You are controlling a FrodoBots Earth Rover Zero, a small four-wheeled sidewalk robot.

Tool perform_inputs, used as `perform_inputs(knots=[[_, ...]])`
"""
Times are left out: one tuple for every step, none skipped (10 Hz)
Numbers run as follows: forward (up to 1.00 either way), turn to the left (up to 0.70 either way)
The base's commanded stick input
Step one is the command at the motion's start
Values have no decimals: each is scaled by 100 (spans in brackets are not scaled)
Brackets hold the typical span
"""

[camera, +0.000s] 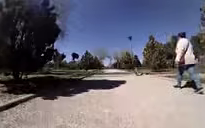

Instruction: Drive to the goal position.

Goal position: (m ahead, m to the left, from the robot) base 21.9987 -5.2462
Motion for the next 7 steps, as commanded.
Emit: perform_inputs(knots=[[85, 0], [85, 0], [85, 0], [85, 0], [85, 0], [85, 0], [85, 0]])
